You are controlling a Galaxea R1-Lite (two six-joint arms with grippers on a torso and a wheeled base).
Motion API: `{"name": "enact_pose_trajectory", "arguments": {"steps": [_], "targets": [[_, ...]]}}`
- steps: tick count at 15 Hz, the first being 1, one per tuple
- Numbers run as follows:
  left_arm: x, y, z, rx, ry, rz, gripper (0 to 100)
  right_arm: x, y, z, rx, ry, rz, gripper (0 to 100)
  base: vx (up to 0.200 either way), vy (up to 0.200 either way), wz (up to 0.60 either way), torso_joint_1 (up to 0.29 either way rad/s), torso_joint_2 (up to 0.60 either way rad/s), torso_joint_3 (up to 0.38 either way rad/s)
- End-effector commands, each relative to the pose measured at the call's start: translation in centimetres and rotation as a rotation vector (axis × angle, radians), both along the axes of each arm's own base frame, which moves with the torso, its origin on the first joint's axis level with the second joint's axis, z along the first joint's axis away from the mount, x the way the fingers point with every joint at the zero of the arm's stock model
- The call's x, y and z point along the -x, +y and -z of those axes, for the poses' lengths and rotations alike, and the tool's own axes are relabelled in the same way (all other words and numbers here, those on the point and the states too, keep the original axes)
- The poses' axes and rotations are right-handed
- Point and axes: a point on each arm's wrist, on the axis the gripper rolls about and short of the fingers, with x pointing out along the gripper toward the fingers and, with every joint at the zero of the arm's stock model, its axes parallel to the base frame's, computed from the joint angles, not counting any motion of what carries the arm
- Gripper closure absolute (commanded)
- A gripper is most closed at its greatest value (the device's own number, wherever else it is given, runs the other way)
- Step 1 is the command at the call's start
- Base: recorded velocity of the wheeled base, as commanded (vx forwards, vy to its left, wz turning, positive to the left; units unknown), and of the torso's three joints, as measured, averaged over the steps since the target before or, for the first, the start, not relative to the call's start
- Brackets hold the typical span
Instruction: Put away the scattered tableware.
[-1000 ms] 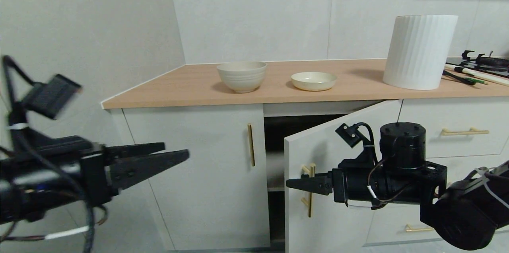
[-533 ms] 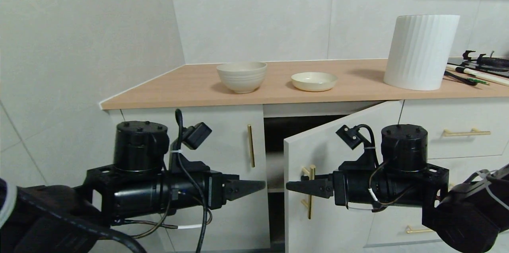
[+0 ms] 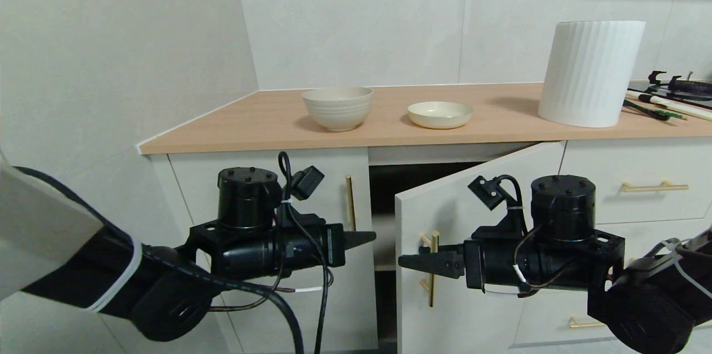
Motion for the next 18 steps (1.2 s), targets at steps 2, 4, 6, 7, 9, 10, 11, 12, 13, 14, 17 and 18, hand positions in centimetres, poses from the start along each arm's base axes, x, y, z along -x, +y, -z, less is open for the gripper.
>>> {"name": "enact_pose_trajectory", "arguments": {"steps": [2, 4, 6, 7, 9, 10, 11, 12, 13, 14, 17, 18], "targets": [[-2.7, -1.9, 3.0, -0.021, 0.035, 0.008, 100, -0.1, 0.0, 0.4, 0.009, 0.011, 0.006, 0, 0.000, 0.000, 0.00, 0.000, 0.00, 0.000], [-3.5, -3.2, 6.1, -0.032, 0.051, 0.029, 100, -0.1, 0.0, 0.4, 0.009, 0.011, 0.007, 0, 0.000, 0.000, 0.00, 0.000, 0.00, 0.000], [-4.1, -4.5, 8.4, -0.017, -0.015, -0.002, 100, -0.1, 0.0, 0.4, 0.011, 0.012, 0.009, 0, 0.000, 0.000, 0.00, 0.000, 0.00, 0.000], [-4.2, -4.9, 8.8, -0.009, -0.035, -0.003, 100, -0.1, 0.0, 0.5, 0.012, 0.014, 0.009, 0, 0.000, 0.000, 0.00, 0.000, 0.00, 0.000], [-3.7, -5.5, 8.3, 0.000, -0.051, 0.010, 100, -0.2, 0.0, 0.6, 0.014, 0.015, 0.010, 0, 0.000, 0.000, 0.00, 0.000, 0.00, 0.000], [-3.4, -5.6, 7.8, 0.003, -0.060, 0.011, 100, -0.1, 0.0, 0.6, 0.015, 0.014, 0.017, 0, 0.000, 0.000, 0.00, 0.000, 0.00, 0.000], [-3.1, -5.8, 7.5, 0.007, -0.067, 0.016, 100, -0.2, 0.0, 0.5, 0.017, 0.011, 0.028, 0, 0.000, 0.000, 0.00, 0.000, 0.00, 0.000], [-2.8, -5.8, 7.3, 0.012, -0.073, 0.023, 100, -0.2, -0.1, 0.5, 0.020, 0.003, 0.041, 0, 0.000, 0.000, 0.00, 0.000, 0.00, 0.000], [-2.6, -6.0, 7.0, 0.021, -0.090, 0.030, 100, -0.4, -0.2, 0.5, 0.035, -0.024, 0.071, 0, 0.000, 0.000, 0.00, 0.000, 0.00, 0.000], [-2.5, -6.1, 7.0, 0.026, -0.098, 0.031, 100, -0.3, -0.3, 0.8, 0.056, -0.042, 0.096, 0, 0.000, 0.000, 0.00, 0.000, 0.00, 0.000], [-2.3, -5.9, 6.4, 0.031, -0.107, 0.028, 100, -0.4, -1.8, 1.3, 0.103, -0.086, 0.142, 0, 0.000, 0.000, 0.00, 0.000, 0.00, 0.000], [-2.2, -5.9, 6.4, 0.031, -0.108, 0.028, 100, -0.3, -2.5, 1.5, 0.120, -0.096, 0.160, 0, 0.000, 0.000, 0.00, 0.000, 0.00, 0.000]]}}
